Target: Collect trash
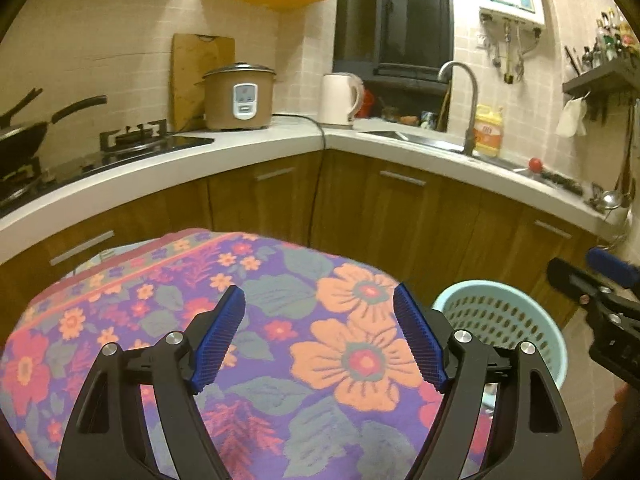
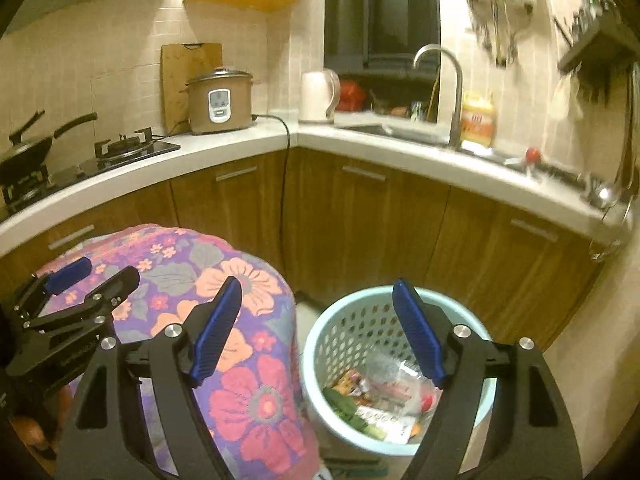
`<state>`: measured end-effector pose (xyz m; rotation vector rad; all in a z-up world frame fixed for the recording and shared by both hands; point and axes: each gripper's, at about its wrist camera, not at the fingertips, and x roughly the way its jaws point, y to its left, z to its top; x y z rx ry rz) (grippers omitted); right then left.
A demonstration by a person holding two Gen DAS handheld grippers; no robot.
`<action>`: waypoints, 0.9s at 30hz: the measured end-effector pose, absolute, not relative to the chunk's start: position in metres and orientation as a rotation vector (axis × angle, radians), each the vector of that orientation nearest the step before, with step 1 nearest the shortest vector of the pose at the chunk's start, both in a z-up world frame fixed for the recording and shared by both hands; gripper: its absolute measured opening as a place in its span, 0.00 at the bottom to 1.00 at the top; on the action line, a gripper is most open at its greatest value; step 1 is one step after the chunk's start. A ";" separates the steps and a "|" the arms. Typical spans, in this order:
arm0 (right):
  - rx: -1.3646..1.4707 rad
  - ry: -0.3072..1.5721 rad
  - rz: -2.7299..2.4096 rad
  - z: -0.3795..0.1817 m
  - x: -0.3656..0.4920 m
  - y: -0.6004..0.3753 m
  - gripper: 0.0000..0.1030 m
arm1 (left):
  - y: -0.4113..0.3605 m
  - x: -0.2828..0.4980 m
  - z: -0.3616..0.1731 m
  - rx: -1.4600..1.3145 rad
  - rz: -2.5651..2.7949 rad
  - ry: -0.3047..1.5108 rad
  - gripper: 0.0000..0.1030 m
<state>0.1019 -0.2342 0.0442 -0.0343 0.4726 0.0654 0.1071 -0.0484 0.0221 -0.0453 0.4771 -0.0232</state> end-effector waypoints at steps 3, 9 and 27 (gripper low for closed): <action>-0.019 0.463 0.061 0.043 0.103 -0.237 0.73 | -0.044 0.108 0.022 -0.056 -0.013 0.479 0.73; -0.008 0.470 0.035 0.039 0.108 -0.244 0.73 | -0.038 0.112 0.017 -0.074 0.034 0.490 0.73; 0.021 0.483 0.027 0.032 0.116 -0.253 0.80 | -0.037 0.116 0.011 -0.080 0.042 0.508 0.78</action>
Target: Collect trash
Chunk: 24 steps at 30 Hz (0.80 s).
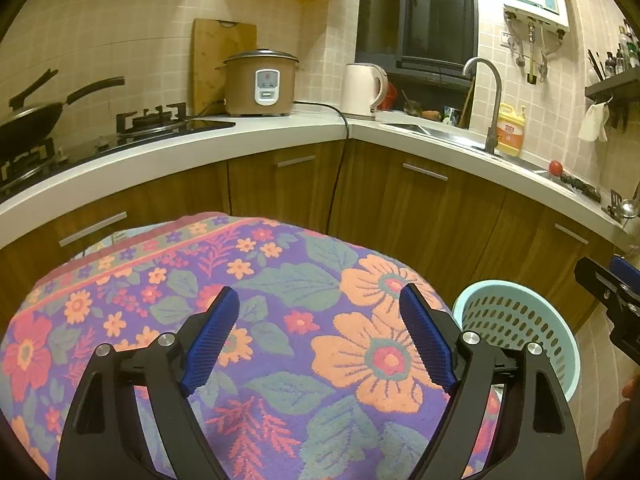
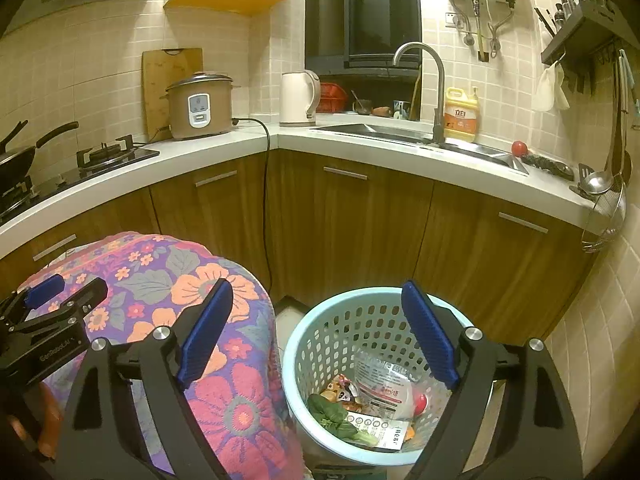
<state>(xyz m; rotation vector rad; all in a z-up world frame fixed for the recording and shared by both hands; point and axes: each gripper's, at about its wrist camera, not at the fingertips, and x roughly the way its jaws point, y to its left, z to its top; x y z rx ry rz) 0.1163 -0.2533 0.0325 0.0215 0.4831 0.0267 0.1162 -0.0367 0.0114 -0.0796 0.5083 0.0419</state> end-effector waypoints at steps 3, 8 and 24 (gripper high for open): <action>0.021 0.485 0.030 0.031 0.117 -0.253 0.80 | -0.036 0.117 0.011 -0.080 0.049 0.509 0.78; 0.026 0.487 0.029 0.030 0.118 -0.254 0.80 | -0.035 0.117 0.010 -0.085 0.051 0.509 0.79; 0.047 0.501 0.041 0.025 0.120 -0.259 0.81 | -0.034 0.117 0.011 -0.085 0.065 0.508 0.82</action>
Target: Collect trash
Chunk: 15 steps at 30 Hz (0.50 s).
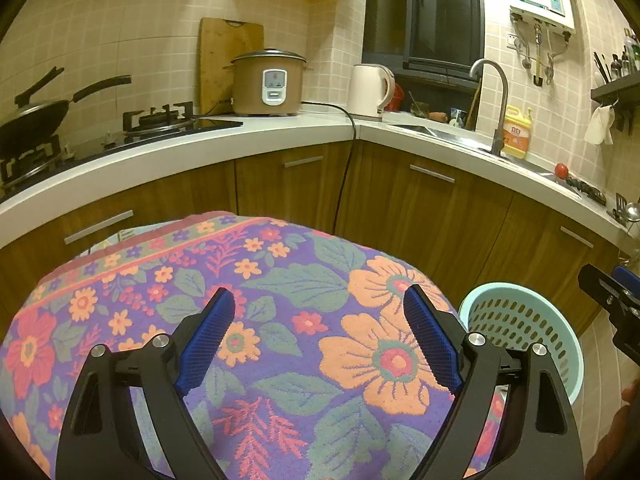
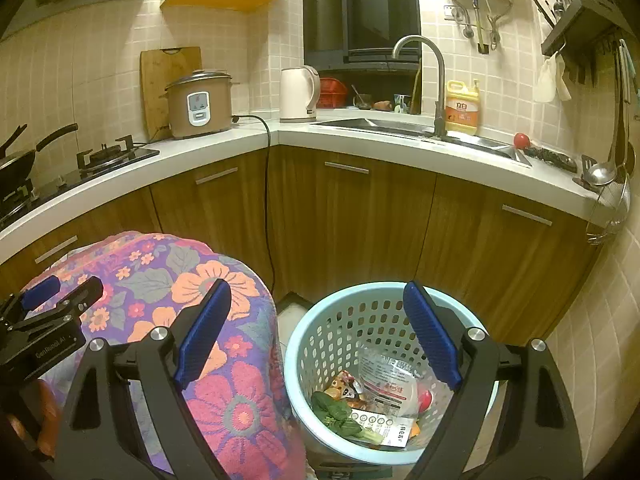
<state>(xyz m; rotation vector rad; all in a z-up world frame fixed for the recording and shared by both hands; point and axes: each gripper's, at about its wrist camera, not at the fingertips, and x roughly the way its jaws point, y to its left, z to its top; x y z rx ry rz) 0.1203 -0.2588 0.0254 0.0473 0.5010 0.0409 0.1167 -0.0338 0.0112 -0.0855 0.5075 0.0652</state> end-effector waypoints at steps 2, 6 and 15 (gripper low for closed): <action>0.063 0.507 0.045 0.024 0.121 -0.262 0.81 | -0.034 0.117 0.011 -0.087 0.065 0.507 0.82; 0.069 0.508 0.038 0.024 0.120 -0.262 0.81 | -0.034 0.117 0.011 -0.087 0.066 0.508 0.82; 0.068 0.506 0.036 0.025 0.118 -0.259 0.81 | -0.033 0.117 0.012 -0.078 0.061 0.502 0.82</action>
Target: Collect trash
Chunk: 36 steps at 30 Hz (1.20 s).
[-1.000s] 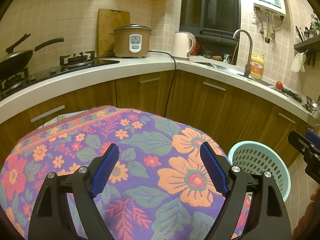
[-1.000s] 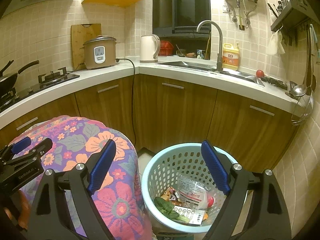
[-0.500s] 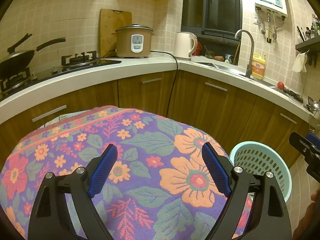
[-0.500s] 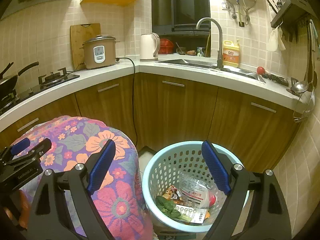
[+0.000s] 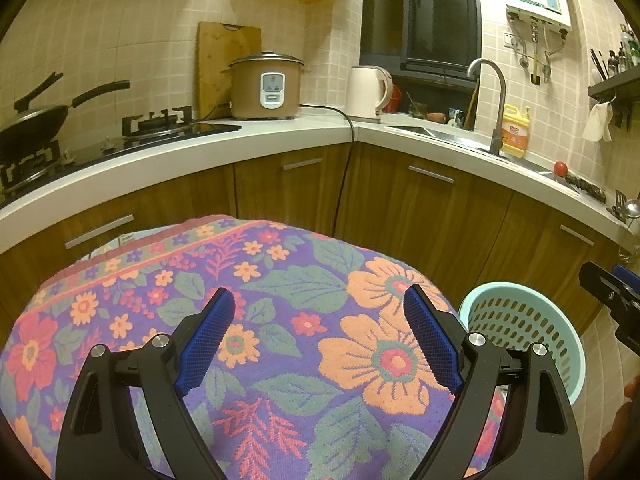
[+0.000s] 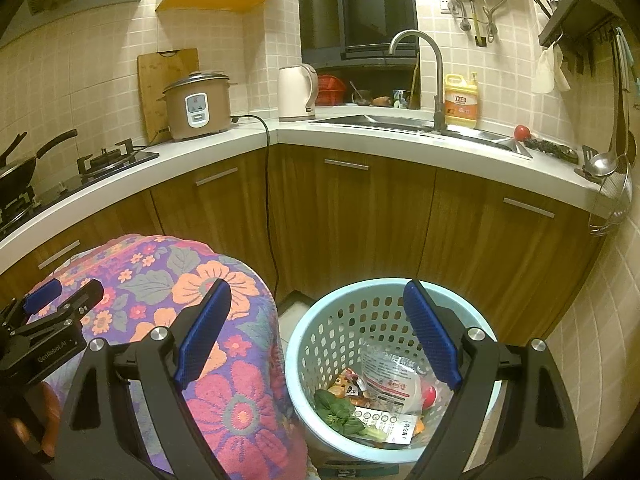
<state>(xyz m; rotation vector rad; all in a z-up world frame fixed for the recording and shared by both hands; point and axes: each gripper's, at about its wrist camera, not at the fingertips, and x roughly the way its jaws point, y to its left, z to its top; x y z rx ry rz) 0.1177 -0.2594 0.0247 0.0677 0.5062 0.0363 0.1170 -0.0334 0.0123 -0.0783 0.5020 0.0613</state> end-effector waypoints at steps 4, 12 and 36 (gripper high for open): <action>0.069 0.507 0.037 0.025 0.117 -0.258 0.81 | -0.033 0.117 0.012 -0.078 0.061 0.502 0.82; 0.069 0.509 0.043 0.027 0.118 -0.257 0.81 | -0.034 0.117 0.012 -0.077 0.063 0.501 0.82; 0.063 0.514 0.050 0.026 0.121 -0.257 0.81 | -0.036 0.116 0.015 -0.060 0.039 0.484 0.87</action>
